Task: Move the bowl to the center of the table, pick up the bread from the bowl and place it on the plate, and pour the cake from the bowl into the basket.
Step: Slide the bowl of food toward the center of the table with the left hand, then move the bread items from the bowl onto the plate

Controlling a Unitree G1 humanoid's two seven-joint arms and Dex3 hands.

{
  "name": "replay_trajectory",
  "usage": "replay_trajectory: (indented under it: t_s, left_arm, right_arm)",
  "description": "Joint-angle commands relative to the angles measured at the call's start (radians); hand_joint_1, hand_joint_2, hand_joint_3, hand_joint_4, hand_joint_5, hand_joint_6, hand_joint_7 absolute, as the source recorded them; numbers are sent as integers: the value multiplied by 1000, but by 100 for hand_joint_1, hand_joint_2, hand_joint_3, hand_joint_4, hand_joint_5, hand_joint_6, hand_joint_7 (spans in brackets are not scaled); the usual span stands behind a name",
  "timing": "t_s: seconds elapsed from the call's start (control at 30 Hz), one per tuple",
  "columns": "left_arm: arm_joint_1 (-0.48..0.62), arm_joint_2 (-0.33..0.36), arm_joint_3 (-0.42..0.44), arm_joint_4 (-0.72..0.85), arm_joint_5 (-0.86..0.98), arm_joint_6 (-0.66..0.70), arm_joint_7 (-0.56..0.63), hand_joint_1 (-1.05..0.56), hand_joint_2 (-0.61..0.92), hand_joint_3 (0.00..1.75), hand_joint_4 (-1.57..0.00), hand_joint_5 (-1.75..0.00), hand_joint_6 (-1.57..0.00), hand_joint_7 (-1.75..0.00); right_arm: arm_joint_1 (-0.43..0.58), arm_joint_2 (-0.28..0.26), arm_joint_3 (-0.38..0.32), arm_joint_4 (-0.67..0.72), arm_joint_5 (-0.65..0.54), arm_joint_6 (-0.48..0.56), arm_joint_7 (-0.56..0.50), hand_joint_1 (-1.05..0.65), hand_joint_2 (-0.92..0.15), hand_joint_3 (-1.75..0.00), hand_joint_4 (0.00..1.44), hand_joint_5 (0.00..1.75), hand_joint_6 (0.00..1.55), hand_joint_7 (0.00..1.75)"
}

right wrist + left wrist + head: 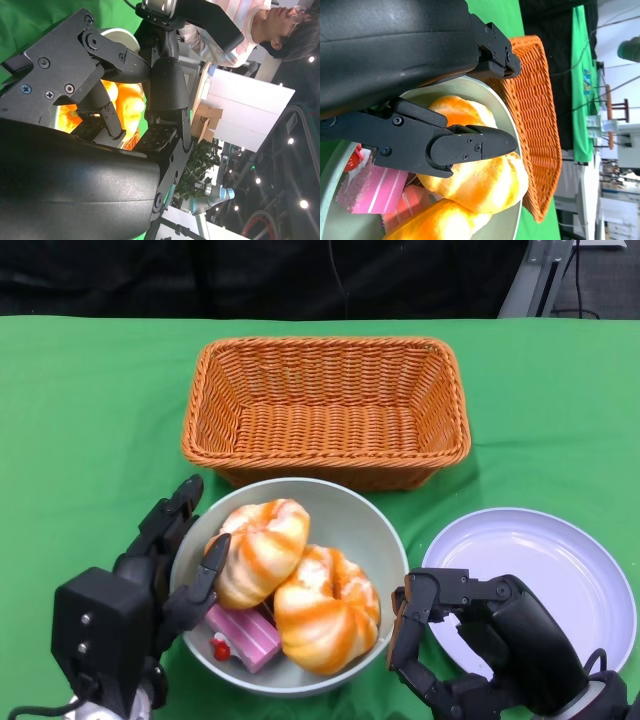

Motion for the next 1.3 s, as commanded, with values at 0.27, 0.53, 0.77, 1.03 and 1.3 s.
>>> replay_trajectory:
  t_s: [0.27,0.53,0.77,1.03,1.3]
  left_arm:
    - [-15,-23,4,88,-65,-123,-82,-58,92,44,-17,0,-22,0]
    - [-36,-34,44,153,-105,-212,-120,-58,92,32,-29,-6,-30,-4]
    - [-67,-8,93,217,64,-425,83,-43,92,24,-61,-11,-58,-6]
    - [-147,108,132,295,233,-566,247,-26,92,18,-80,-13,-79,-8]
    - [-182,166,146,346,167,-635,223,-21,92,17,-97,-18,-98,-11]
  right_arm:
    - [-3,1,-10,8,1,-16,-10,-21,-43,-108,93,160,85,139]
    - [-8,7,-9,21,7,-23,-8,-20,-40,-112,91,161,84,139]
    - [-7,9,-12,18,1,-18,-13,-23,-42,-110,91,161,83,140]
    - [-5,8,-16,16,6,-17,-18,-22,-46,-102,92,157,85,135]
    - [-7,6,-26,12,-4,-16,-26,-24,-48,-97,91,154,84,133]
